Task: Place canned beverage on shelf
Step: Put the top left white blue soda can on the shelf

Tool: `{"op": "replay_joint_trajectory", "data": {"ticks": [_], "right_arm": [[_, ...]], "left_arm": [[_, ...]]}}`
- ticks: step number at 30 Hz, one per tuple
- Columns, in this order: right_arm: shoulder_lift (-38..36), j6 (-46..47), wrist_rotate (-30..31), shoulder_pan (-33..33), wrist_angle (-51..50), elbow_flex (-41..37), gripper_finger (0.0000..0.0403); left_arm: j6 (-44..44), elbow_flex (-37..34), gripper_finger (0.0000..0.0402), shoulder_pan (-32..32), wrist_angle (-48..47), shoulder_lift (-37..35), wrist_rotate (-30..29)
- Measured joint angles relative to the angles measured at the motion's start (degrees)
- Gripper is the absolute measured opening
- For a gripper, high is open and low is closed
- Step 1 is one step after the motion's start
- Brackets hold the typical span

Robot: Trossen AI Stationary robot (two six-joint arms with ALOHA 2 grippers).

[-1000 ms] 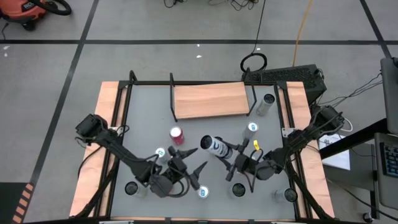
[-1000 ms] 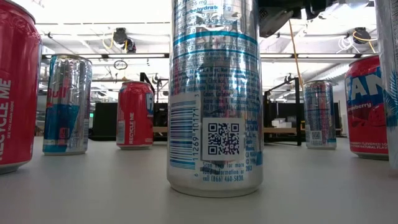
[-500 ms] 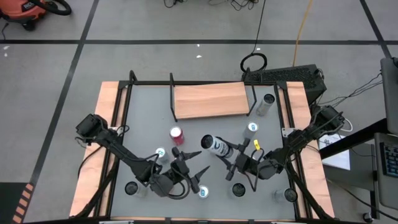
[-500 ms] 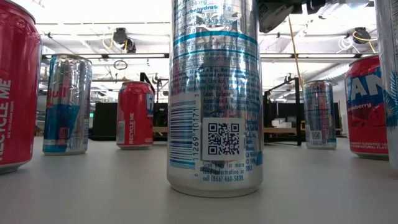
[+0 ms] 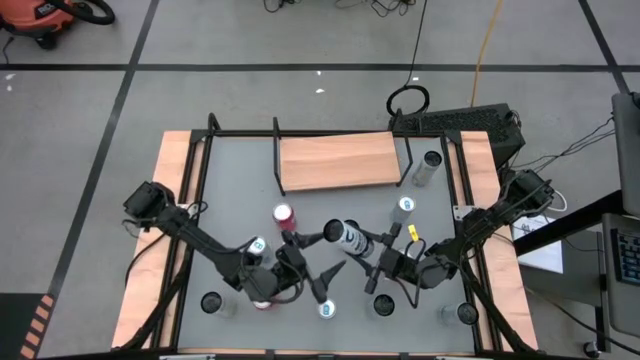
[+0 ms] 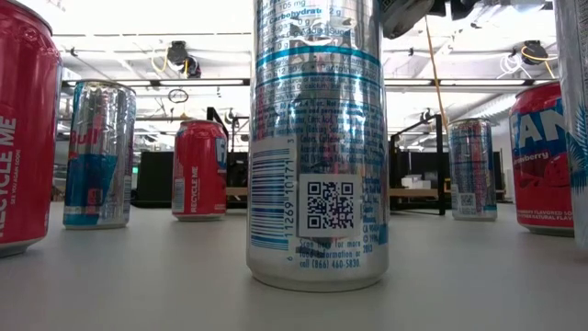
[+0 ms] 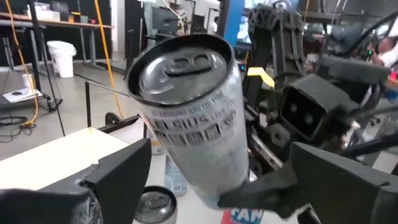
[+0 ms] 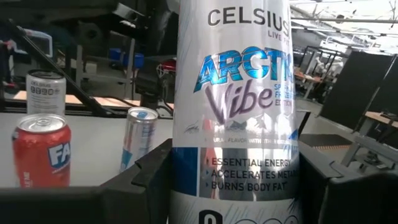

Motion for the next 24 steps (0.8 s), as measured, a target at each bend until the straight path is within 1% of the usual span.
{"op": "replay_joint_trajectory", "data": {"ticks": [3, 5, 8, 13, 19, 21, 24], "right_arm": [[0.0, 0.0, 0.2, 0.0, 0.5, 0.0, 0.0203], [0.0, 0.0, 0.8, 0.0, 0.5, 0.0, 0.0203], [0.0, 0.0, 1.9, 0.0, 0.5, 0.0, 0.0203], [0.0, 0.0, 1.3, 0.0, 0.3, 0.0, 0.0203], [0.0, 0.0, 1.3, 0.0, 0.2, 0.0, 0.0203], [0.0, 0.1, 1.3, 0.0, 0.1, 0.0, 0.0203], [0.0, 0.5, 1.3, 0.0, -0.1, 0.0, 0.0203]], "left_arm": [[-0.3, 0.0, 0.0384, 1.5, 1.3, 0.2, 2.1], [-0.3, 0.0, 0.0384, 2.5, 4.2, 0.9, 3.8], [0.6, 0.0, 0.0384, 4.0, 10.3, 2.9, 4.9], [5.1, 0.0, 0.0384, 5.8, 18.8, 5.9, 5.9], [10.8, 0.0, 0.0382, 6.2, 28.1, 8.2, 5.4], [12.2, 0.0, 0.0373, 6.2, 29.4, 8.3, 5.3], [13.1, 0.0, 0.0346, 6.2, 29.4, 8.3, 5.2]]}}
